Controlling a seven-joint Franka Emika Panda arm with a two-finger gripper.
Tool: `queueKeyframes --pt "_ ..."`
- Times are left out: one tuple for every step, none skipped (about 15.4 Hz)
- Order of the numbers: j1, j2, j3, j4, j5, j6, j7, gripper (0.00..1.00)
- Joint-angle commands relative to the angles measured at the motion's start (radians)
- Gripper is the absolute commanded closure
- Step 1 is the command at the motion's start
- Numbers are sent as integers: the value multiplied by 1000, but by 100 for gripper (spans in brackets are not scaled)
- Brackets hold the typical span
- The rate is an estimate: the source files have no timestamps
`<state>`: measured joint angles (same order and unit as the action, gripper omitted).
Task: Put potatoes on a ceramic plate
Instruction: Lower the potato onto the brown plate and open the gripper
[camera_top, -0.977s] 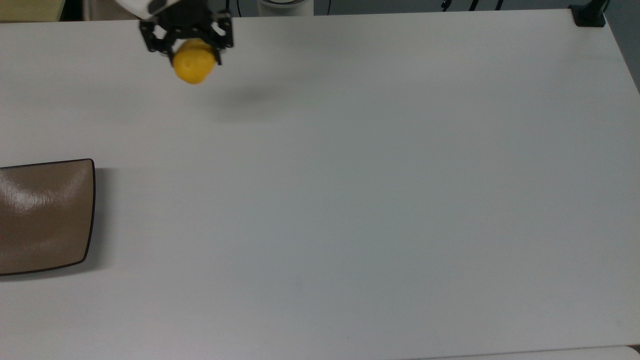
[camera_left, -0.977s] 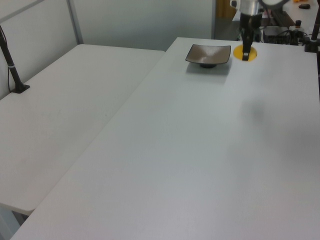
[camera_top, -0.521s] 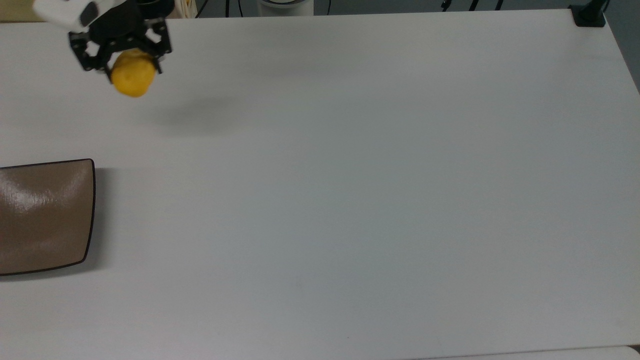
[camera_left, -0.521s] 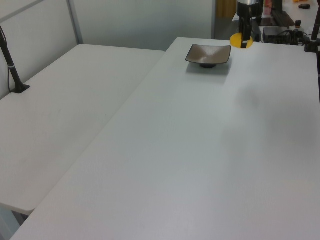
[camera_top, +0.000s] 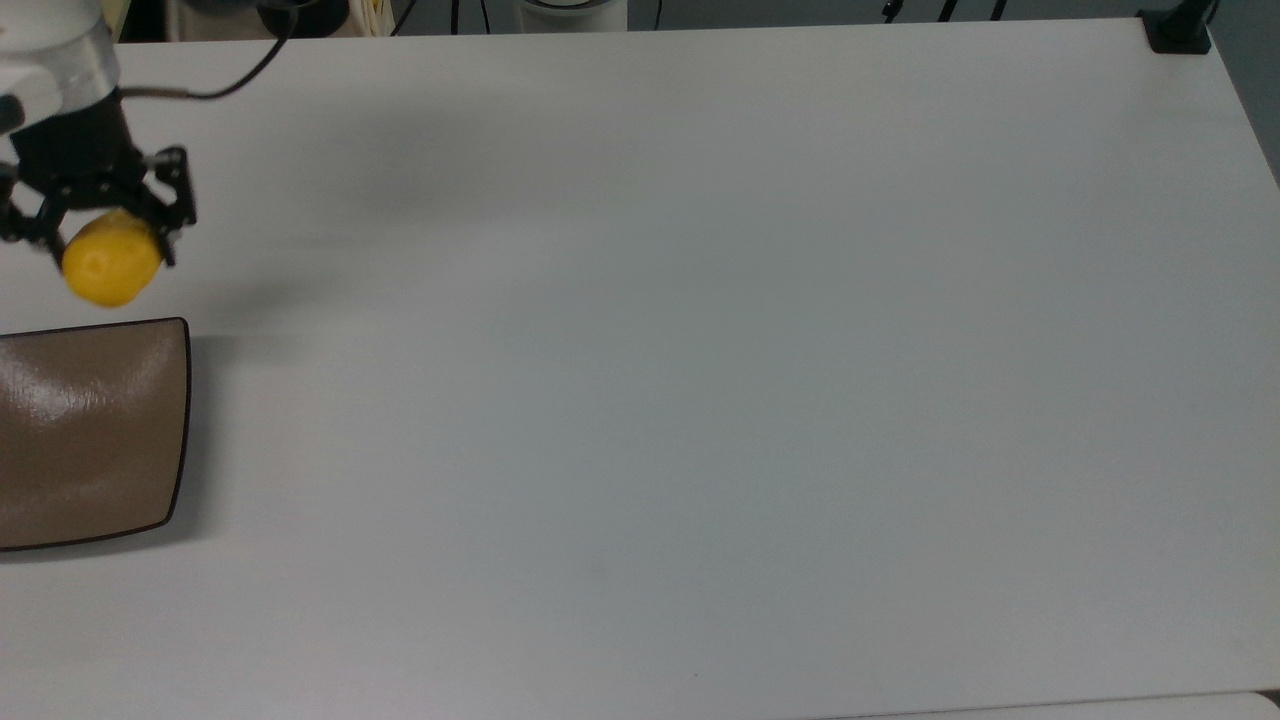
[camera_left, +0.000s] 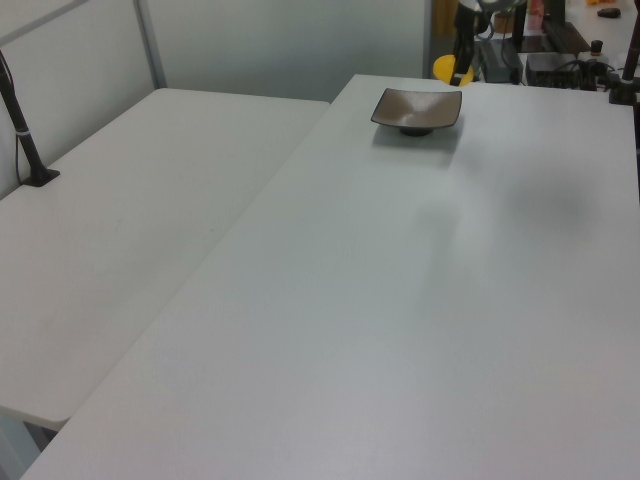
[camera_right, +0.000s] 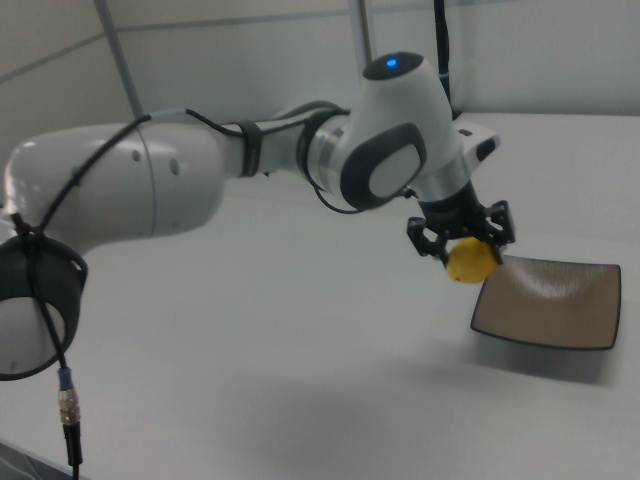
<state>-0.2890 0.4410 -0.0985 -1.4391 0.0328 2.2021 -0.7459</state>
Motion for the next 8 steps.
queueKeyframes --pt "-21 123 2 75 24 171 -26 90" --pt "-27 152 3 88 24 215 -26 90" --pt "-30 181 3 98 24 267 -24 90" --pt "-35 209 3 109 24 321 -23 90" --pt "-39 235 3 123 24 359 -23 90" --pt "-42 257 3 134 24 381 -23 90" --pt "-45 277 3 143 24 399 -24 90" --pt "-47 297 3 157 22 418 -24 90"
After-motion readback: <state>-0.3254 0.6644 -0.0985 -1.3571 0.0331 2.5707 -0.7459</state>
